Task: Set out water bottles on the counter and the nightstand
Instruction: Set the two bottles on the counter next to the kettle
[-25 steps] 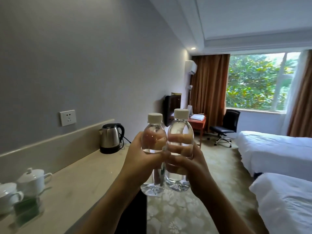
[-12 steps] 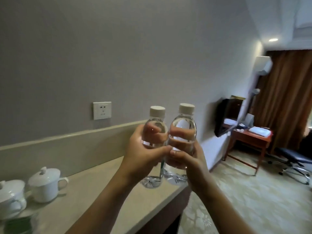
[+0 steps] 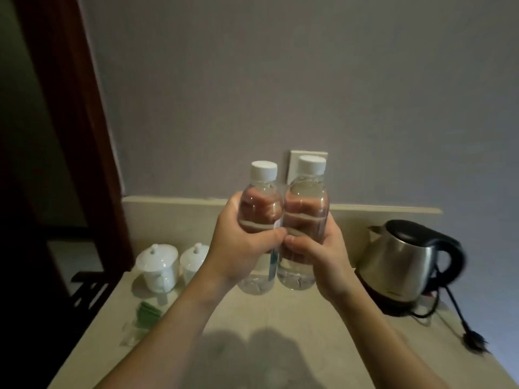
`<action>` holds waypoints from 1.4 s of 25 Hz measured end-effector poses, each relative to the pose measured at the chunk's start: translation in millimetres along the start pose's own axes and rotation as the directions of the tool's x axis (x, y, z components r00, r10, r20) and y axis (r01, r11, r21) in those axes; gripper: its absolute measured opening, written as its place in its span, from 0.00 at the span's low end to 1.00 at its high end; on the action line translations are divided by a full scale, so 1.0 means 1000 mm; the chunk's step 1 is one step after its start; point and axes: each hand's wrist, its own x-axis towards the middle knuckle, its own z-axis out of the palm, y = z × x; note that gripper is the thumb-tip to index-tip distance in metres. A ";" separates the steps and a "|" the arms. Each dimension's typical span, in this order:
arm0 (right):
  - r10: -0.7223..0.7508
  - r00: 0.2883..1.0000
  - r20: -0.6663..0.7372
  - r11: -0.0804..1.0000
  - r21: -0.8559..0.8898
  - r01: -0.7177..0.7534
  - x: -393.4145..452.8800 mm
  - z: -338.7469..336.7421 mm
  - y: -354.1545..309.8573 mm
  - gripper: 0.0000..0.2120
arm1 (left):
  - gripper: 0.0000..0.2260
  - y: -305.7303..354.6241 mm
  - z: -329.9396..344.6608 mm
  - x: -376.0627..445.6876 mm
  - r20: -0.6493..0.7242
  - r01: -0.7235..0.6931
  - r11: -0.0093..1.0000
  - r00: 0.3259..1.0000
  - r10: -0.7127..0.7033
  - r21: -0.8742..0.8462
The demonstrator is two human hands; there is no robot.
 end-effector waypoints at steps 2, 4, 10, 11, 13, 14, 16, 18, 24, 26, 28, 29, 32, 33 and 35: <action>0.029 0.997 0.076 0.999 0.035 -0.032 0.012 -0.009 0.017 0.30 | 0.20 -0.010 0.003 0.000 -0.084 0.002 0.999 0.996 0.002 0.042; 0.038 0.992 0.124 0.996 0.080 -0.048 0.017 -0.020 0.031 0.31 | 0.21 -0.021 0.009 -0.001 -0.150 -0.021 0.998 0.988 0.030 0.061; 0.199 0.966 0.163 0.968 0.121 -0.220 -0.020 -0.058 0.104 0.27 | 0.20 -0.099 0.032 -0.038 -0.221 0.102 0.985 0.973 -0.070 0.137; 0.246 0.958 0.148 0.958 0.110 -0.263 -0.031 -0.062 0.117 0.28 | 0.20 -0.113 0.034 -0.047 -0.222 0.135 0.982 0.969 -0.103 0.133; 0.311 0.944 0.109 0.946 0.057 -0.319 -0.047 -0.069 0.134 0.31 | 0.21 -0.137 0.034 -0.059 -0.221 0.177 0.976 0.964 -0.147 0.124; 0.333 0.939 0.084 0.941 0.035 -0.336 -0.053 -0.070 0.141 0.30 | 0.22 -0.147 0.033 -0.063 -0.211 0.195 0.972 0.964 -0.164 0.134; 0.371 0.927 0.055 0.928 0.009 -0.372 -0.065 -0.070 0.150 0.30 | 0.23 -0.159 0.031 -0.071 -0.185 0.219 0.963 0.964 -0.189 0.155; 0.397 0.917 0.040 0.918 -0.012 -0.397 -0.074 -0.069 0.156 0.30 | 0.24 -0.166 0.029 -0.076 -0.159 0.228 0.957 0.967 -0.201 0.177; 0.401 0.914 -0.052 0.907 -0.119 -0.405 -0.080 -0.063 0.157 0.29 | 0.26 -0.180 0.023 -0.080 -0.164 0.267 0.924 0.960 -0.228 0.273; 0.417 0.906 -0.077 0.885 -0.191 -0.424 -0.086 -0.062 0.148 0.32 | 0.30 -0.186 0.020 -0.093 -0.242 0.284 0.819 0.953 -0.183 0.498; 0.463 0.885 -0.043 0.847 -0.275 -0.456 -0.089 -0.060 0.135 0.35 | 0.32 -0.186 0.013 -0.105 -0.268 0.300 0.781 0.947 -0.176 0.548; 0.508 0.861 -0.021 0.818 -0.301 -0.490 -0.088 -0.060 0.128 0.35 | 0.32 -0.185 0.006 -0.108 -0.258 0.312 0.782 0.945 -0.200 0.540; 0.581 0.808 -0.101 0.733 -0.368 -0.573 -0.089 -0.058 0.122 0.38 | 0.28 -0.175 -0.009 -0.103 -0.135 0.314 0.784 0.948 -0.287 0.535; 0.574 0.803 -0.161 0.709 -0.393 -0.586 -0.091 -0.057 0.124 0.41 | 0.29 -0.172 -0.009 -0.101 -0.092 0.313 0.778 0.944 -0.316 0.546; 0.553 0.791 -0.264 0.657 -0.446 -0.608 -0.097 -0.055 0.131 0.45 | 0.32 -0.170 0.000 -0.099 -0.070 0.336 0.733 0.927 -0.368 0.592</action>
